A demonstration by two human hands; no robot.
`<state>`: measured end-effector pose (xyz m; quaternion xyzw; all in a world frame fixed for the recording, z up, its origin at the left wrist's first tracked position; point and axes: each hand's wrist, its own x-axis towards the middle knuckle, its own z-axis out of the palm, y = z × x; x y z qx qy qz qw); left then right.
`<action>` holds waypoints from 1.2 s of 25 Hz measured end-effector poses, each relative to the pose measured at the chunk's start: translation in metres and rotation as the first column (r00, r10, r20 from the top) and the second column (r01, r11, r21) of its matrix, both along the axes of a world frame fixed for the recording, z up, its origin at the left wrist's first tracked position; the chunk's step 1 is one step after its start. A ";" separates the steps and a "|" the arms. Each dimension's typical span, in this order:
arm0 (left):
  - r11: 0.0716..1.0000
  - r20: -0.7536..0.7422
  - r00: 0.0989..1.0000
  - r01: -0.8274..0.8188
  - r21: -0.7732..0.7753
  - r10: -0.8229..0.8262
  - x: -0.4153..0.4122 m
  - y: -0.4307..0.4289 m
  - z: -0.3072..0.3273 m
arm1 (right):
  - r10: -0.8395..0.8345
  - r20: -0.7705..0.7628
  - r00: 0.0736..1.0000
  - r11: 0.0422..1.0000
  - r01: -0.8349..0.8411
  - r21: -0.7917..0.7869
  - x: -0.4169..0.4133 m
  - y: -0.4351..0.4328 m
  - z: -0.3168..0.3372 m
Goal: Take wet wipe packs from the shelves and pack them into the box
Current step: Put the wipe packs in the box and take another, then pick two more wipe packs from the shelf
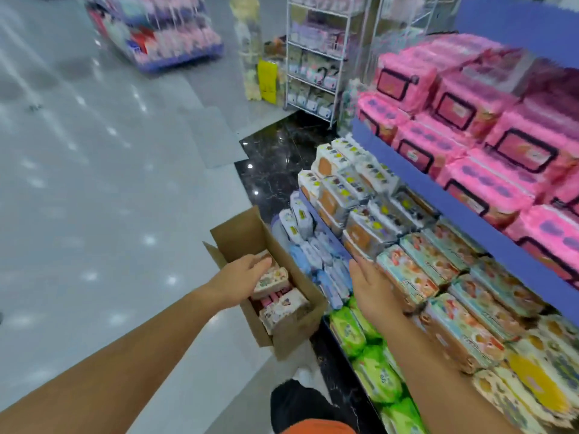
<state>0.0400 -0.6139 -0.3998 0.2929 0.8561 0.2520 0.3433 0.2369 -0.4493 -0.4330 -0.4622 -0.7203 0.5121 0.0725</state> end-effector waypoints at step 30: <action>0.447 0.423 0.565 0.823 -0.349 -0.709 -0.376 0.213 -0.537 | -0.672 0.464 0.577 0.509 0.815 -0.277 -0.284 -0.027 -0.465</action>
